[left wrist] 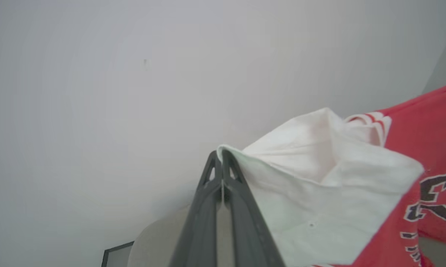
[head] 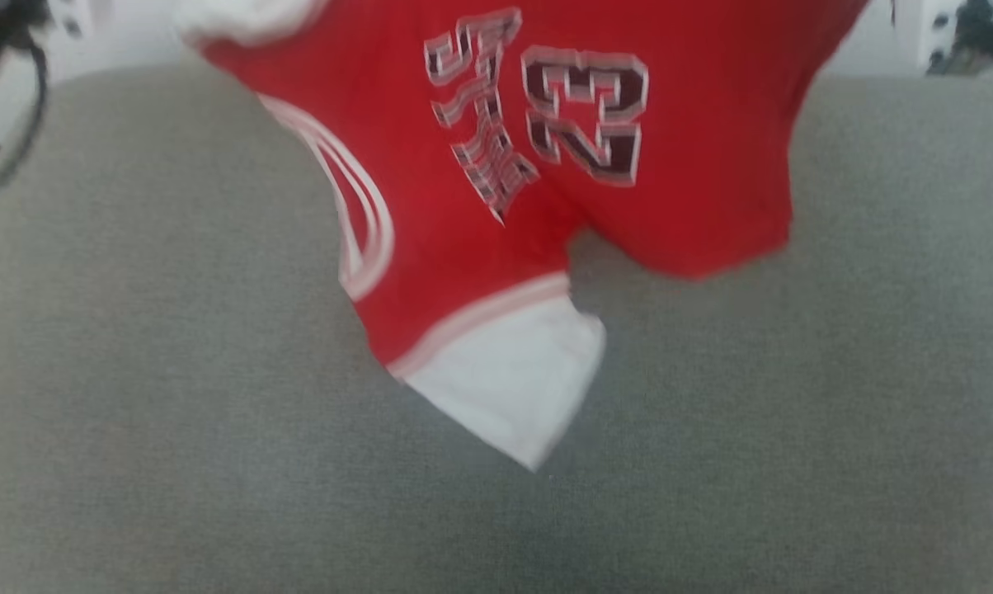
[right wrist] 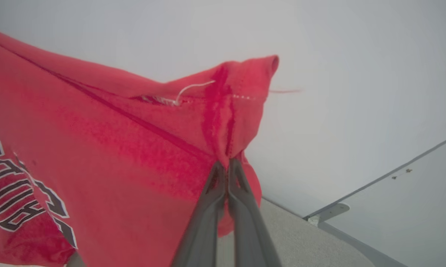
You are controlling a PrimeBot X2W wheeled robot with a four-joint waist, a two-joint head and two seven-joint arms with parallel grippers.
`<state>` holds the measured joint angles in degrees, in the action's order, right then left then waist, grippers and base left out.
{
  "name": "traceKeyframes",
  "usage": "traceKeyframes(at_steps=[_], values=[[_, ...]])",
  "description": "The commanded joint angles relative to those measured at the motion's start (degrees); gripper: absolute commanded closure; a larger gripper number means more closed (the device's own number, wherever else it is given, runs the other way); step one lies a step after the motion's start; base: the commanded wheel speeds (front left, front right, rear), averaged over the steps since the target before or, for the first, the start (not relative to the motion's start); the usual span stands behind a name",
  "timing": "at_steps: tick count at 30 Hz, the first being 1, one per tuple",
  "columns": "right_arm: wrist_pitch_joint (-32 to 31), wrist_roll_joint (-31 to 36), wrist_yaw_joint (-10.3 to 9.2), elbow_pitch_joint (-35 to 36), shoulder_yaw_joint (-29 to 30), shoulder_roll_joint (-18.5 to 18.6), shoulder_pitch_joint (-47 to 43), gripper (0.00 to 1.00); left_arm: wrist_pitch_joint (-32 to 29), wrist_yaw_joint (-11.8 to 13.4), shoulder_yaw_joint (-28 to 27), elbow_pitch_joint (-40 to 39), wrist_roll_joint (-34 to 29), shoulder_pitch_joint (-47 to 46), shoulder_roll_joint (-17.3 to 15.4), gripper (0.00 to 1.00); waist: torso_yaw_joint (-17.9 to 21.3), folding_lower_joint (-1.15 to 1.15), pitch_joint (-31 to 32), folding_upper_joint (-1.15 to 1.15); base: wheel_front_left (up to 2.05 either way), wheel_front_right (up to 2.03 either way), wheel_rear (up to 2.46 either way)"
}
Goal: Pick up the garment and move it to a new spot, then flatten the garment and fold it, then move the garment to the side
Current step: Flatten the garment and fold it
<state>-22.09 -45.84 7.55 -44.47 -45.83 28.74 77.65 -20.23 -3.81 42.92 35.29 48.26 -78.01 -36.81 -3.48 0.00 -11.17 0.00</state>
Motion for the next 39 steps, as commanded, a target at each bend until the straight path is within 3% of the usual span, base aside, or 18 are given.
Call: traceKeyframes(at_steps=[1, 6, 17, 21, 28, 33, 39], values=[[2.0, 1.4, -0.12, -1.4, 1.2, 0.0, 2.0, 1.0, 1.5, -0.1, -0.3, 1.5, -2.0, -3.0, 0.2, 1.0, 0.6, 0.0, -2.6, 0.0, 0.0, 0.0, 0.0], [9.2, 6.0, -0.12, -6.2, 4.7, -2.7, 6.5, 1.0, 6.9, 0.3, -0.8, 6.1, -5.5, -11.2, 2.0, 1.0, 1.3, 0.0, -8.1, 0.0, 0.0, 0.0, 0.0], [29.5, 19.3, -0.13, -19.9, 11.2, -7.2, 16.5, 1.0, 27.5, 3.4, -1.7, 15.2, -13.3, -26.6, 6.2, 1.0, 0.4, 0.0, -17.2, 0.0, 0.0, 0.0, 0.0], [32.7, 22.3, -0.13, -24.7, 12.3, -9.2, 17.1, 1.0, 30.8, 1.2, -1.4, 18.6, -12.7, -27.3, 8.4, 1.0, -0.7, 0.0, -18.0, 0.0, 0.0, 0.0, 0.0], [31.5, 22.5, -0.12, -27.7, 11.7, -10.4, 12.3, 1.0, 29.2, -2.5, 0.0, 22.8, -9.3, -21.2, 11.8, 1.0, -2.4, 0.0, -16.4, 0.0, 0.0, 0.0, 0.0], [30.0, 20.5, -0.11, -27.2, 9.8, -10.7, 5.4, 1.0, 22.9, -3.6, 2.2, 21.5, -3.2, -11.7, 13.2, 1.0, -3.7, 0.0, -13.5, 0.0, 0.0, 0.0, 0.0], [26.4, 15.3, -0.11, -22.5, 6.3, -9.0, -4.7, 1.0, 14.3, -3.6, 6.1, 13.4, 4.8, 0.1, 10.5, 1.0, -4.9, 0.0, -9.6, 0.0, 0.0, 0.0, 0.0]])
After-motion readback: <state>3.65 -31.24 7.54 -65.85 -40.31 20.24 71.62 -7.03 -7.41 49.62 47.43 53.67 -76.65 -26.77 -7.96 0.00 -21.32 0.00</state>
